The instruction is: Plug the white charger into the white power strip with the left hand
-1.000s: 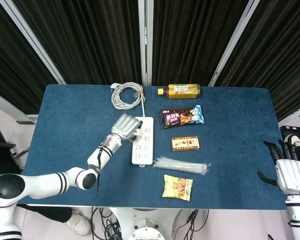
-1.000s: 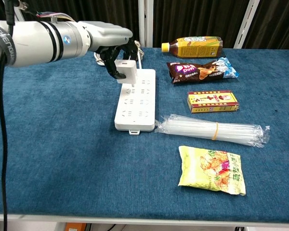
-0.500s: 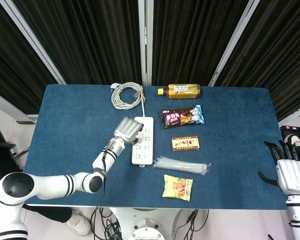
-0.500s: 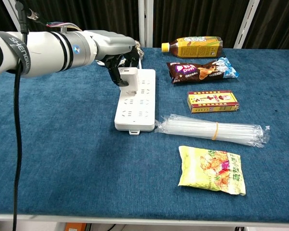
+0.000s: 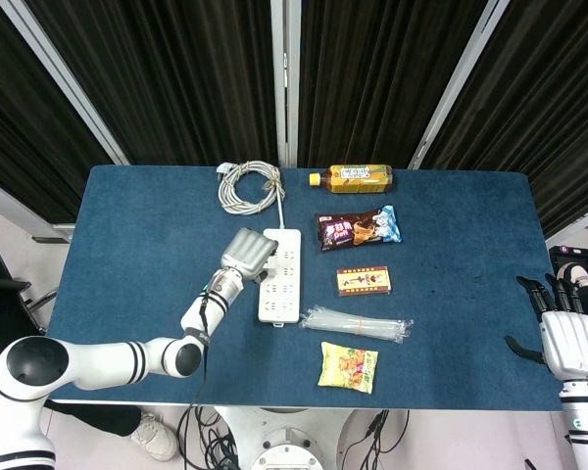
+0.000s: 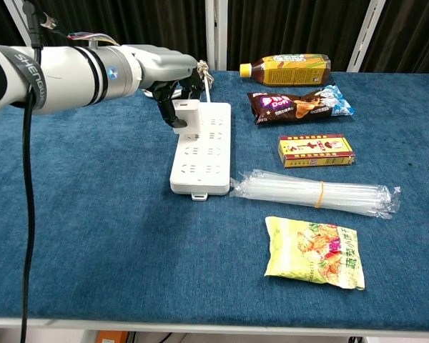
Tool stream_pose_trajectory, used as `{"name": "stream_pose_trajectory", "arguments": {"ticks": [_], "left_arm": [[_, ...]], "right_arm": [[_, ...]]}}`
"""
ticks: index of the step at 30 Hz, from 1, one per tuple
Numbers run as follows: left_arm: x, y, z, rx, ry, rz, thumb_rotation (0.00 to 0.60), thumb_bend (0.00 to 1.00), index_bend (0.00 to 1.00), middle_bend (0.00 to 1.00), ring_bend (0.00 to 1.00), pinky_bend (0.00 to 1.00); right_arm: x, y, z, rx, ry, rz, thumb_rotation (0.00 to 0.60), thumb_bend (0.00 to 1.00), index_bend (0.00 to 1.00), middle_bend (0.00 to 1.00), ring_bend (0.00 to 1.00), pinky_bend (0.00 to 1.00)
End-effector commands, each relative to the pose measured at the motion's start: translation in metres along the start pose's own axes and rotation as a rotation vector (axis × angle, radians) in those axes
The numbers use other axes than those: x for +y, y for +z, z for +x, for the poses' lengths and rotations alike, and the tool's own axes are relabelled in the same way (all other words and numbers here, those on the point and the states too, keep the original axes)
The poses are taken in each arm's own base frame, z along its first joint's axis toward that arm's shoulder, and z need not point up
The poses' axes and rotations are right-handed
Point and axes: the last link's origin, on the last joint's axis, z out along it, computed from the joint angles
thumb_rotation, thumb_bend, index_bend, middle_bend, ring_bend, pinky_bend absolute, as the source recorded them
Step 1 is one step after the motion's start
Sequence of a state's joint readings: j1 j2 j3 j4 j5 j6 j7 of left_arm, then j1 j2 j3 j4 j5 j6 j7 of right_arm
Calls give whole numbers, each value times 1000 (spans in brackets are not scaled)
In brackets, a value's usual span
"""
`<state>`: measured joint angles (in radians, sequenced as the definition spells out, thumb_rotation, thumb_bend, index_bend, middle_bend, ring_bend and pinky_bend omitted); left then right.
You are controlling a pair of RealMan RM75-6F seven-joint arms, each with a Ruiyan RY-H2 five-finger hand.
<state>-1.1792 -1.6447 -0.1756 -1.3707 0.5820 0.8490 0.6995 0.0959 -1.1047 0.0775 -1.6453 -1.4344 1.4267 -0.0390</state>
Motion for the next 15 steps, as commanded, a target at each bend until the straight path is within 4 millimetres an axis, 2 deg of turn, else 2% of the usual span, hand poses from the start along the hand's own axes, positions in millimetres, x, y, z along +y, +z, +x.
{"name": "stream_pose_trajectory", "arguments": {"ticks": [1, 15], "left_arm": [[0, 0, 0, 0, 5, 1, 600, 513, 657, 698, 594, 436], [6, 2, -2, -4, 93, 11, 600, 515, 691, 744, 612, 436]], "right_arm": [[0, 0, 0, 1, 0, 0, 600, 87, 115, 156, 33, 13], [2, -1, 0, -1, 2, -5, 600, 87, 115, 156, 33, 13]]}}
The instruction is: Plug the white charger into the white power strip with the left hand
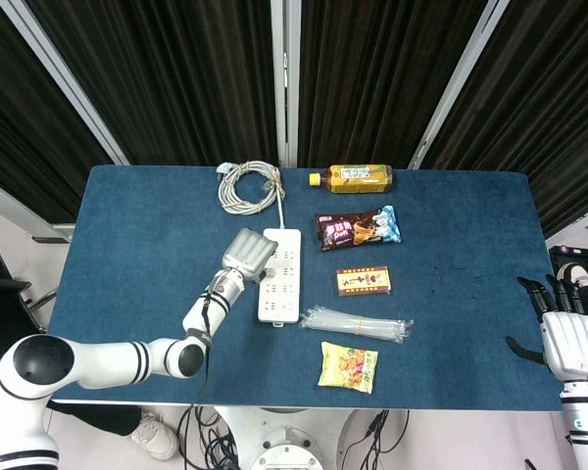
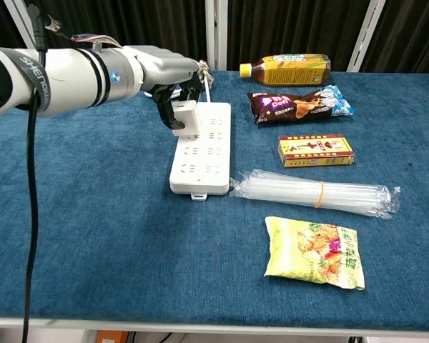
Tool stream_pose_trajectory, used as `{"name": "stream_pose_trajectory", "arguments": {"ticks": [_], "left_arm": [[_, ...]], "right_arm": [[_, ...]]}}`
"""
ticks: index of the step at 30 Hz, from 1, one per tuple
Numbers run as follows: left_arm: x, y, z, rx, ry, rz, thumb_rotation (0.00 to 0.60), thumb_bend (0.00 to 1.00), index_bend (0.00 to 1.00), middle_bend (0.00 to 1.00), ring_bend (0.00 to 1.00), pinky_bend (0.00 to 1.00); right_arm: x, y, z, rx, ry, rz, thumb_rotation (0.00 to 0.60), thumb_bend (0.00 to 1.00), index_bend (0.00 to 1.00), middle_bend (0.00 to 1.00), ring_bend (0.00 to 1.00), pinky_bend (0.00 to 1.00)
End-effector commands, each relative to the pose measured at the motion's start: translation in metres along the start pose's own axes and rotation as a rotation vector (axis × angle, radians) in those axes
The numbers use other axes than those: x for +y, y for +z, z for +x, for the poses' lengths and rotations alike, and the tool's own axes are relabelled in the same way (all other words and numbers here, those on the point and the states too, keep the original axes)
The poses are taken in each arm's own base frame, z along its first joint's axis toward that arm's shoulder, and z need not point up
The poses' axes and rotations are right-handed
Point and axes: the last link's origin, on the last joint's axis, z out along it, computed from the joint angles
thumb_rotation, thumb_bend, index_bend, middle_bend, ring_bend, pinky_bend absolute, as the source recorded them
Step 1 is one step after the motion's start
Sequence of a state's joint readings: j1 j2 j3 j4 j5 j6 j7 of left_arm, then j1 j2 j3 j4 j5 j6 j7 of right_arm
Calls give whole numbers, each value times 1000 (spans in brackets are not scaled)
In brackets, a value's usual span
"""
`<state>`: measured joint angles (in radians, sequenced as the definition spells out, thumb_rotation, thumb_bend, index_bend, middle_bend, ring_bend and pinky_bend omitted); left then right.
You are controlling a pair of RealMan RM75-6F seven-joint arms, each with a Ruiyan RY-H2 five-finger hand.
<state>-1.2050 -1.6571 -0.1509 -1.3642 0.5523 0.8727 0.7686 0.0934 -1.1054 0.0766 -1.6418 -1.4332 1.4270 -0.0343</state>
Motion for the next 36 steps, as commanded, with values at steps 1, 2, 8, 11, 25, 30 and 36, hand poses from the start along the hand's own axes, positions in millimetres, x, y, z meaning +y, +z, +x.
{"name": "stream_pose_trajectory", "arguments": {"ticks": [1, 2, 8, 11, 25, 30, 36], "left_arm": [[4, 1, 0, -2, 21, 1, 600, 515, 695, 749, 616, 436], [4, 1, 0, -3, 26, 1, 600, 515, 698, 755, 620, 436], [11, 3, 1, -4, 75, 6, 600, 516, 717, 781, 639, 437], [14, 4, 1, -9, 100, 10, 600, 516, 721, 785, 642, 438], [28, 6, 3, -5, 181, 24, 600, 515, 739, 801, 656, 439], [32, 7, 1, -10, 212, 27, 600, 516, 740, 803, 657, 439], [36, 8, -2, -15, 244, 28, 600, 515, 740, 802, 657, 439]], "right_arm": [[1, 0, 0, 0, 1, -2, 600, 87, 115, 156, 33, 13], [1, 0, 0, 0, 1, -2, 600, 87, 115, 156, 33, 13], [3, -1, 0, 0, 2, -7, 600, 87, 115, 156, 33, 13], [3, -1, 0, 1, 3, -9, 600, 88, 115, 156, 33, 13], [7, -4, 0, 5, 10, -19, 600, 88, 115, 156, 33, 13], [9, -5, 0, 7, 11, -21, 600, 88, 115, 156, 33, 13], [9, -5, 0, 6, 14, -22, 600, 88, 115, 157, 33, 13]]}}
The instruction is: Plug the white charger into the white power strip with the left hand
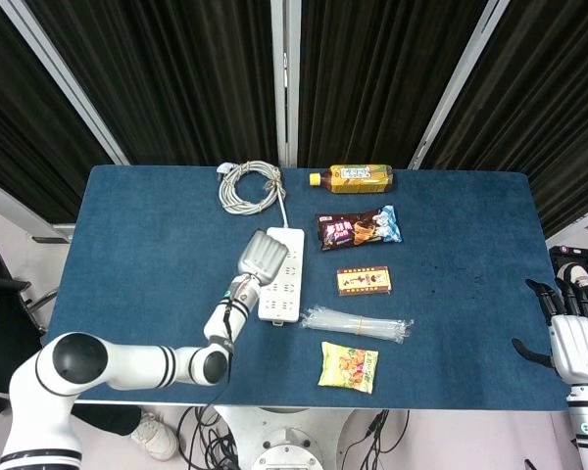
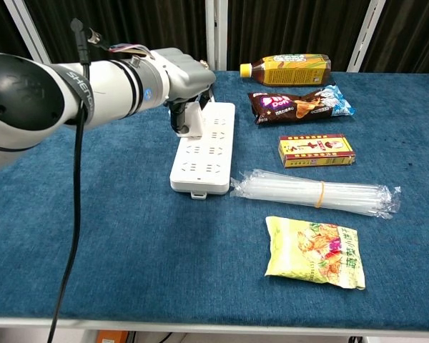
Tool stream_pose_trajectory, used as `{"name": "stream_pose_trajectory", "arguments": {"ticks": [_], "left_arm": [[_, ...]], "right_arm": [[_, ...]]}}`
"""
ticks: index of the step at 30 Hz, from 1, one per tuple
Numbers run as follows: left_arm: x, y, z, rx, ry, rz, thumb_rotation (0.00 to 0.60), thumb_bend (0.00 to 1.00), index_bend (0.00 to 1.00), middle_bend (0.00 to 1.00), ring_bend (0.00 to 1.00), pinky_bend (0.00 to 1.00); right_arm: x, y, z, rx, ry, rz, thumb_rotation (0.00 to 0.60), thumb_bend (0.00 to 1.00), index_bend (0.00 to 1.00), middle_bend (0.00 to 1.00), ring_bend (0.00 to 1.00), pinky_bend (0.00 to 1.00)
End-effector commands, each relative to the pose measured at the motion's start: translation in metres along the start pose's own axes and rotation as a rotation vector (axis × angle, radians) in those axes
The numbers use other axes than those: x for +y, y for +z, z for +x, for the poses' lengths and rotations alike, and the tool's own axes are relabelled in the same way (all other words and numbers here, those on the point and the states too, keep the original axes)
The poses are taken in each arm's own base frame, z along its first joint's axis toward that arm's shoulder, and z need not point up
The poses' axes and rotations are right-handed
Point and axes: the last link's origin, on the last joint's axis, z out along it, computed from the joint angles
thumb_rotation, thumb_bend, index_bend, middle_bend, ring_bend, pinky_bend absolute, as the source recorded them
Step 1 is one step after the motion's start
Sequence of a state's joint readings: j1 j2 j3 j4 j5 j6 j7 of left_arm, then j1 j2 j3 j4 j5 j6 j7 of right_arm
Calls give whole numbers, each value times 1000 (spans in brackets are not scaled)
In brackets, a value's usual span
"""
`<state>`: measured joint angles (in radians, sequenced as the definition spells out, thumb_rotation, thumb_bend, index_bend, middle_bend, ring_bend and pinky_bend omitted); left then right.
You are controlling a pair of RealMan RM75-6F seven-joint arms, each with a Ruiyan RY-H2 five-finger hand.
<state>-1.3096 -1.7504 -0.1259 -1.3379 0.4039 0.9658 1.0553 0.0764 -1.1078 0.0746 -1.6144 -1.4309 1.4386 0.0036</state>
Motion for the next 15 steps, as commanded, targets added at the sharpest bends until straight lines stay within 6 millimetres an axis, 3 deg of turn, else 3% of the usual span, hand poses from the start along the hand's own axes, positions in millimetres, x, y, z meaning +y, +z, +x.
{"name": "stream_pose_trajectory", "arguments": {"ticks": [1, 4, 11, 15], "left_arm": [[1, 0, -1, 2, 8, 0, 600, 515, 738, 800, 657, 439], [1, 0, 0, 4, -1, -3, 600, 512, 688, 764, 653, 437], [-3, -4, 0, -2, -9, -10, 600, 473, 387, 552, 594, 418], [-3, -4, 0, -3, -13, -10, 600, 430, 269, 433, 517, 416]], "right_arm": [[0, 0, 0, 0, 1, -1, 600, 88, 115, 156, 33, 13], [1, 0, 0, 2, 2, -1, 600, 88, 115, 156, 33, 13], [1, 1, 0, 4, 5, 0, 600, 87, 115, 157, 27, 13], [0, 1, 0, 4, 7, 2, 600, 88, 115, 156, 19, 13]]}}
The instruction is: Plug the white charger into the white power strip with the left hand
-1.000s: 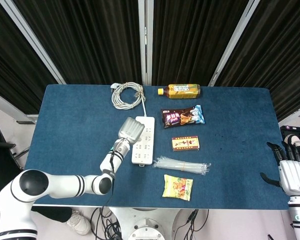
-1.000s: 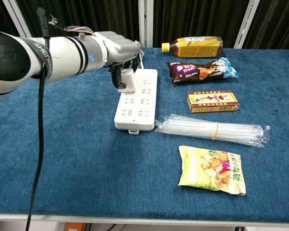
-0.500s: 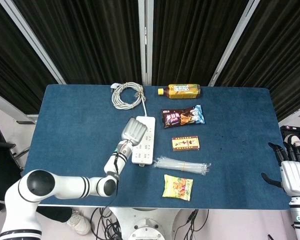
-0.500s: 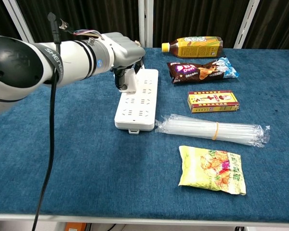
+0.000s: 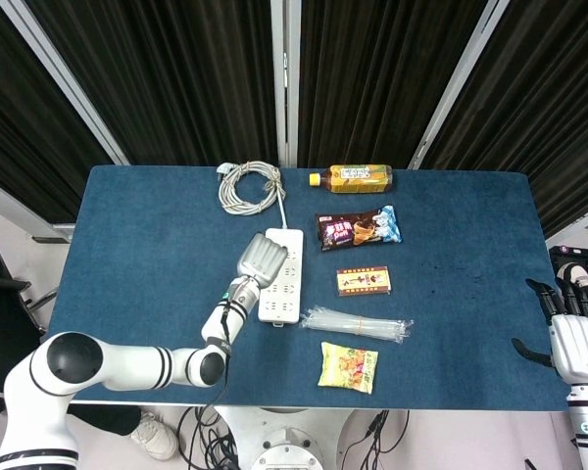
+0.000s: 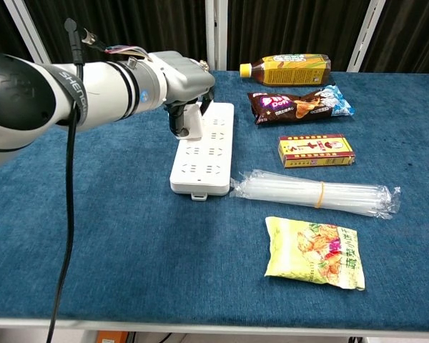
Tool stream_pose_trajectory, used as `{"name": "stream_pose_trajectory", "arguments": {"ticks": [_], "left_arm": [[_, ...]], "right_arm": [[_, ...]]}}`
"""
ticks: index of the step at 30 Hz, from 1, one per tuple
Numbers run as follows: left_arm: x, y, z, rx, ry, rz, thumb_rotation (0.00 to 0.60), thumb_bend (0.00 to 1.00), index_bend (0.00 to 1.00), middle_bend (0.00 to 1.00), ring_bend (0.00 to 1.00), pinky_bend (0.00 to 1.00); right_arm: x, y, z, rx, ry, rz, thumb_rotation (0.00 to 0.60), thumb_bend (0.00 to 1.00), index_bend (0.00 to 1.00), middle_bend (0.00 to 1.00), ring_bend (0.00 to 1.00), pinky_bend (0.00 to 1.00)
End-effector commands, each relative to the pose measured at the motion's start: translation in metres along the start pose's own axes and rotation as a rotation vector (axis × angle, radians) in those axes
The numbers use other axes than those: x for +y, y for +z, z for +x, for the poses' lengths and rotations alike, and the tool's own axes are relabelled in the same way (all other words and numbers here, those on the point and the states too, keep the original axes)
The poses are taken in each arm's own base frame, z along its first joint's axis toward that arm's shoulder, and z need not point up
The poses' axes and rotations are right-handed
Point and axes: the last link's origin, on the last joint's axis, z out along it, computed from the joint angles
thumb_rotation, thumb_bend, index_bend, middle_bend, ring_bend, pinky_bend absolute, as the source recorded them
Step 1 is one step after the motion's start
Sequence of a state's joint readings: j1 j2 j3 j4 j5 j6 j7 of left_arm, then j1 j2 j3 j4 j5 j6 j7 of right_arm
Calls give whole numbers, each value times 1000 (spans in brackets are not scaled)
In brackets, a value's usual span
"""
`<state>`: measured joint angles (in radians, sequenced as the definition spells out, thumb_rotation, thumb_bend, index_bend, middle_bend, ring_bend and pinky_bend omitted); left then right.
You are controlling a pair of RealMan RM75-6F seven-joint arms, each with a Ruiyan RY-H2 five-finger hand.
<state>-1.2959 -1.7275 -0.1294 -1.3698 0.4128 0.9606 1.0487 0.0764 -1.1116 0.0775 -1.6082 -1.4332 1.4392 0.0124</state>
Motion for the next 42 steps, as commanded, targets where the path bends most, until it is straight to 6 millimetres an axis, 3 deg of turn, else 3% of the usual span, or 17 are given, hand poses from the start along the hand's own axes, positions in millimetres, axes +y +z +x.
{"name": "stream_pose_trajectory", "arguments": {"ticks": [1, 15, 23, 27, 30, 32, 36, 42], "left_arm": [[0, 0, 0, 1, 2, 1, 600, 416, 247, 409, 496, 416], [-4, -7, 2, 17, -10, 3, 600, 242, 111, 253, 314, 413], [-27, -28, 23, 94, -169, 6, 600, 210, 110, 216, 247, 333], [-42, -40, 40, 250, -545, -51, 600, 219, 310, 369, 346, 436], [-48, -39, 40, 364, -875, -124, 600, 351, 575, 599, 562, 635], [-49, -33, 34, 357, -1068, -175, 600, 414, 654, 681, 635, 719], [-45, -20, 27, 342, -1368, -229, 600, 567, 777, 834, 775, 826], [-33, -11, 20, 257, -1650, -341, 600, 642, 827, 904, 837, 851]], "right_arm": [[0, 0, 0, 0, 0, 0, 600, 88, 115, 156, 19, 13], [-2, 2, 1, 3, 1, 7, 600, 88, 115, 157, 19, 13], [-4, 3, 2, 4, 1, 14, 600, 88, 115, 156, 19, 13], [-4, 2, 1, 3, 2, 14, 600, 88, 115, 157, 19, 13], [-4, 2, 0, -1, 3, 15, 600, 88, 115, 157, 19, 13], [-5, 3, 0, -3, 3, 19, 600, 88, 115, 156, 19, 13], [-7, 3, 2, 3, -6, 22, 600, 88, 115, 157, 19, 13], [-8, 3, 8, 14, -20, 17, 600, 87, 115, 157, 19, 13]]}}
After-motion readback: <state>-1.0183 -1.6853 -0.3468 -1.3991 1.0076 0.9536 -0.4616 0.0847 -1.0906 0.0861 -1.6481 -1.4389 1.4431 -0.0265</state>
